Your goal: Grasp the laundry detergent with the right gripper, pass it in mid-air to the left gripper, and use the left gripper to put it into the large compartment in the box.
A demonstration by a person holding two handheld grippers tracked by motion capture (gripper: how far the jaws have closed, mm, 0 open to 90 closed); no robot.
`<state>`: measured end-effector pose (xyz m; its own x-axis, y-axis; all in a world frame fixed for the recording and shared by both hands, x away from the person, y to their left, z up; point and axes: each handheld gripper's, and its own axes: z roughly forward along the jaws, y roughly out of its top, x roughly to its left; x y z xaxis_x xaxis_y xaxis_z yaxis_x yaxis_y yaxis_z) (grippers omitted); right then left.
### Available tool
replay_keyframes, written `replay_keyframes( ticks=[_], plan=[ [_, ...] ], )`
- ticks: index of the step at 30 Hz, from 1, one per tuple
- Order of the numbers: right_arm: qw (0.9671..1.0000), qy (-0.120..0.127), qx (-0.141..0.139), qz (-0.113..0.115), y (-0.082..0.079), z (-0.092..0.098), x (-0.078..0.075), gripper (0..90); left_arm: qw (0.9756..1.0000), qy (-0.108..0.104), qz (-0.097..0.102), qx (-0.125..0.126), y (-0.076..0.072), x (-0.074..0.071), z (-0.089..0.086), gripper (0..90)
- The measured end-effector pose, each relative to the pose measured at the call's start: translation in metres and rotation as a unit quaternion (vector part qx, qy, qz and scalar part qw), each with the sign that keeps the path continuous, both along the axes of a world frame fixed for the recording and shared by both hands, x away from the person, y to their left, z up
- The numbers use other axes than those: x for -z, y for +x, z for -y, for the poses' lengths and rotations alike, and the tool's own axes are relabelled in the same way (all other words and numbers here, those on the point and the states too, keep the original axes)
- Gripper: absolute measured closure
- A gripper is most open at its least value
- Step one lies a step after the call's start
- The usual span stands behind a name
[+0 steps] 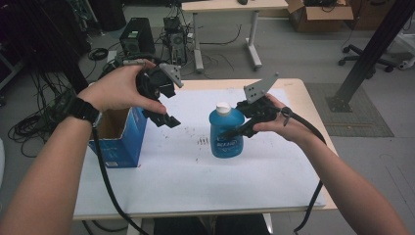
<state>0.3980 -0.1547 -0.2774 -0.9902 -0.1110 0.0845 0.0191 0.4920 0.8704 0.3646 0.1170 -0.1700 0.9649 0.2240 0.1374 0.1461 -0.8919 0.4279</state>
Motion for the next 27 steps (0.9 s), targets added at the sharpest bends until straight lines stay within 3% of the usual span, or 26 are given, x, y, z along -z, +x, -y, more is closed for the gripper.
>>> replay_keyframes(
  ticks=[4, 8, 19, 27],
  plan=[
    [0.9999, -0.005, -0.011, 0.006, -0.002, -0.014, -0.008, 43.3, 0.9997, 0.006, 0.0, 0.022, -0.002, -0.014, 0.017, 9.0],
    [0.9998, -0.002, -0.02, 0.002, -0.004, -0.025, -0.01, 43.4, 0.9993, 0.01, -0.002, 0.035, -0.004, -0.016, 0.029, 9.1],
    [0.9994, -0.003, -0.034, -0.001, -0.006, -0.05, -0.007, 43.4, 0.9971, 0.03, -0.018, 0.068, -0.01, -0.011, 0.051, 9.2],
    [0.9994, -0.004, -0.034, -0.004, -0.006, -0.058, -0.005, 43.4, 0.9959, 0.043, -0.024, 0.076, -0.012, -0.004, 0.059, 9.3]
  ],
)
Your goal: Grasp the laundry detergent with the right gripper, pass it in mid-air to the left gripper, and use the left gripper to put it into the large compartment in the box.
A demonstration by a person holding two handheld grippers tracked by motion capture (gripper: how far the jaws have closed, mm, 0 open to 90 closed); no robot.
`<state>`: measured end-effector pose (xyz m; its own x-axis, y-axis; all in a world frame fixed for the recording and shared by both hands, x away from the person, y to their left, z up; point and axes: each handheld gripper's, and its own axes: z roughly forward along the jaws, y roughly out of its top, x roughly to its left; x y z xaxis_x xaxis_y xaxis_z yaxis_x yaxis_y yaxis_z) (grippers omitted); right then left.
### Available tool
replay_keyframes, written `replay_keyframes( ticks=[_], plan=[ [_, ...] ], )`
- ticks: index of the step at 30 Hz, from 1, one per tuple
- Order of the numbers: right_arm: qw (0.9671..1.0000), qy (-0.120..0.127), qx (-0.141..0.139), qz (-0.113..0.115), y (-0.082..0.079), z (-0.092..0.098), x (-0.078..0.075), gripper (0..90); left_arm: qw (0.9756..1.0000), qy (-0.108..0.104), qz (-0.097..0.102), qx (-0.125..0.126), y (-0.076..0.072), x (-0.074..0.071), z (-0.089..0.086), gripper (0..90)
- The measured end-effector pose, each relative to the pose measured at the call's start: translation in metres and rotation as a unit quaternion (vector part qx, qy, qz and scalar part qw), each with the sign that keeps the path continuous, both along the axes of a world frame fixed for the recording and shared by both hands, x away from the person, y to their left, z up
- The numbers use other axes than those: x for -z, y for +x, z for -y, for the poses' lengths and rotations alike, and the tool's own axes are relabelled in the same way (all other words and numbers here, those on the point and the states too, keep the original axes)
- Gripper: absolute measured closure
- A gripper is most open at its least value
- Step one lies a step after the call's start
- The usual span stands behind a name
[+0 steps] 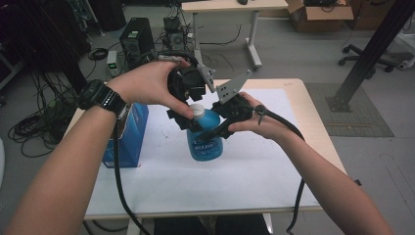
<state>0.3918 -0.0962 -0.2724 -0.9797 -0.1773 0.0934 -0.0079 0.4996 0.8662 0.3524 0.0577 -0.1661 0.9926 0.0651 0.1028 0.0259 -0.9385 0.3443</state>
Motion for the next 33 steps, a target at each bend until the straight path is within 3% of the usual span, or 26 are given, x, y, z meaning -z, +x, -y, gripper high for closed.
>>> replay_keyframes(
  ticks=[11, 33],
  plan=[
    [1.0, 0.003, 0.0, 0.001, -0.002, -0.003, -0.002, 43.4, 0.9999, 0.016, 0.001, 0.0, -0.001, 0.01, 0.002, 9.8],
    [1.0, 0.0, 0.005, 0.002, -0.002, -0.001, 0.001, 43.4, 0.9997, 0.021, 0.0, -0.009, 0.001, 0.013, 0.003, 16.9]
  ],
)
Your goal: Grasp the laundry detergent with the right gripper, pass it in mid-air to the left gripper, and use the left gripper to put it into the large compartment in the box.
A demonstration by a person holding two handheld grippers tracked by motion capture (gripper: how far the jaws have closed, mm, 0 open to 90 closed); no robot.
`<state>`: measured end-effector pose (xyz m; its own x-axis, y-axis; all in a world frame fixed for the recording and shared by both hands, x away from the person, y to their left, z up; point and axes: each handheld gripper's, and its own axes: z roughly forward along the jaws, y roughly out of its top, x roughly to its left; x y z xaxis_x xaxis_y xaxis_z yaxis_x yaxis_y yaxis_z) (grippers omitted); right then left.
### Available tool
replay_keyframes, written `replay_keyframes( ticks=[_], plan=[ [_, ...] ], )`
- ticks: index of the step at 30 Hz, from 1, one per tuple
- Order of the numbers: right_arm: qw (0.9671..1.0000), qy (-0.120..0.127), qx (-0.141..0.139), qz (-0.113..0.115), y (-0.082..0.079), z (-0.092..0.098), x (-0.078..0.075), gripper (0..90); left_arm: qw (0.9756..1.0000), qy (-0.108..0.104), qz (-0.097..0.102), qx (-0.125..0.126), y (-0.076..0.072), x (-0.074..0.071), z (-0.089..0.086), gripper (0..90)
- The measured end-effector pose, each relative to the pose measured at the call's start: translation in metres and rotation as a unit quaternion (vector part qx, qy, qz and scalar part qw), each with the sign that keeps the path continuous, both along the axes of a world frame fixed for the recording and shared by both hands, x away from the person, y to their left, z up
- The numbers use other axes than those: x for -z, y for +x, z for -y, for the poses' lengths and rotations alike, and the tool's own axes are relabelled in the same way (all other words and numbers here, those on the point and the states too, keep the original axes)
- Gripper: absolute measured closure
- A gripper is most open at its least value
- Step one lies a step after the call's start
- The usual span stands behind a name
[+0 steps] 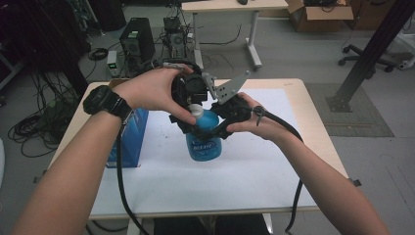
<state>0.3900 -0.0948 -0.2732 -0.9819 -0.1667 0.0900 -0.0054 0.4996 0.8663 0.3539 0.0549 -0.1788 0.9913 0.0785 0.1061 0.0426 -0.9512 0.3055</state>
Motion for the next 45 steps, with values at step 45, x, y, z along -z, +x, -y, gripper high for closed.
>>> replay_keyframes(
  ticks=[45],
  plan=[
    [1.0, -0.004, -0.001, 0.001, -0.0003, -0.0045, 0.003, 43.4, 0.9998, 0.012, -0.011, -0.01, -0.001, 0.0029, 0.0, 31.4]
  ],
)
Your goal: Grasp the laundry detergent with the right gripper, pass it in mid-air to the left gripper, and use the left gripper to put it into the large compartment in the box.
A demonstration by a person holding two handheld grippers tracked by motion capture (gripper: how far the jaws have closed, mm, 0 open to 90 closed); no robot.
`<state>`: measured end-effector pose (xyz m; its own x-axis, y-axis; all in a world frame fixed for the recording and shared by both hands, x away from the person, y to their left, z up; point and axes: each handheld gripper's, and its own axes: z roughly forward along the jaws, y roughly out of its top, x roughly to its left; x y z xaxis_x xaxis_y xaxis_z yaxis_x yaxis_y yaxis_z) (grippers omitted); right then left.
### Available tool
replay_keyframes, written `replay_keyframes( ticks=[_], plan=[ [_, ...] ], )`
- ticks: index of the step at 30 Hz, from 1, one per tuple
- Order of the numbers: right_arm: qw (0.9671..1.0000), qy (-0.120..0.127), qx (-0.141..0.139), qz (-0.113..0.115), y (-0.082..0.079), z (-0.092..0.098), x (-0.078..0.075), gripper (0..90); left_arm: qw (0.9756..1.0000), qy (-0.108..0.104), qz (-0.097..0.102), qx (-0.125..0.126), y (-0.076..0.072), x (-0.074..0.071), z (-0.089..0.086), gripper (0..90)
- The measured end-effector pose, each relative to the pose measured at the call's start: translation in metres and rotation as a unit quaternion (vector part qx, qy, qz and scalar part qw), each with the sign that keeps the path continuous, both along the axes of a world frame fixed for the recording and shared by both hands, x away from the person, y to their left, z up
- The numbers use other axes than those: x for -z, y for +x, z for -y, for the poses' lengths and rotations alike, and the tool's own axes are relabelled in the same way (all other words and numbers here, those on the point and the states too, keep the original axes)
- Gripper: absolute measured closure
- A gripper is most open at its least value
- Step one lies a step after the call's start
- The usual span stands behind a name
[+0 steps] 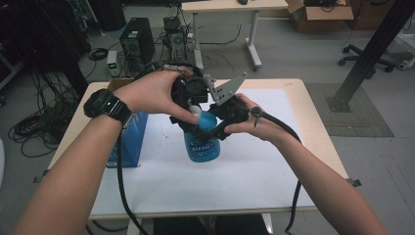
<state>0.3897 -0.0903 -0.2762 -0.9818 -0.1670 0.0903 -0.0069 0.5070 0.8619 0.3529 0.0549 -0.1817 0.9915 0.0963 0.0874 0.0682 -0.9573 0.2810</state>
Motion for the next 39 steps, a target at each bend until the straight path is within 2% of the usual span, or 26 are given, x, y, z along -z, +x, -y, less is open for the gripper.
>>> replay_keyframes(
  ticks=[17, 20, 24, 29, 36, 37, 38, 39],
  plan=[
    [1.0, -0.002, 0.004, 0.003, 0.0003, -0.0002, 0.0002, 43.4, 0.9999, 0.004, -0.01, -0.01, 0.0013, -0.0006, 0.0015, 37.5],
    [1.0, -0.001, 0.003, 0.001, 0.0004, -0.0004, 0.0005, 43.4, 0.9998, 0.008, -0.016, -0.013, 0.0025, -0.001, 0.0021, 37.6],
    [1.0, -0.002, 0.005, 0.003, 0.0006, -0.0009, 0.0008, 43.4, 0.9997, 0.013, -0.014, -0.015, 0.0025, -0.0014, 0.0028, 37.7],
    [1.0, -0.001, 0.001, -0.006, 0.0007, -0.0019, 0.0011, 43.1, 0.9995, 0.015, -0.021, -0.019, 0.0031, -0.0017, 0.0032, 37.9],
    [1.0, 0.005, -0.001, -0.008, 0.0014, -0.0027, 0.0015, 42.4, 0.9993, 0.017, -0.025, -0.023, 0.0036, -0.0042, 0.0035, 38.0],
    [0.9999, 0.007, -0.004, -0.015, 0.0013, -0.003, 0.002, 33.7, 0.9991, 0.021, -0.027, -0.026, 0.004, -0.0054, 0.0034, 38.0],
    [0.9999, 0.007, -0.004, -0.015, 0.0013, -0.003, 0.002, 33.7, 0.9991, 0.021, -0.027, -0.026, 0.004, -0.0054, 0.0034, 38.0],
    [0.9999, 0.006, -0.002, -0.012, 0.0002, -0.0027, 0.0027, 26.9, 0.9989, 0.022, -0.027, -0.031, 0.0051, -0.0069, 0.0022, 38.0]
  ],
)
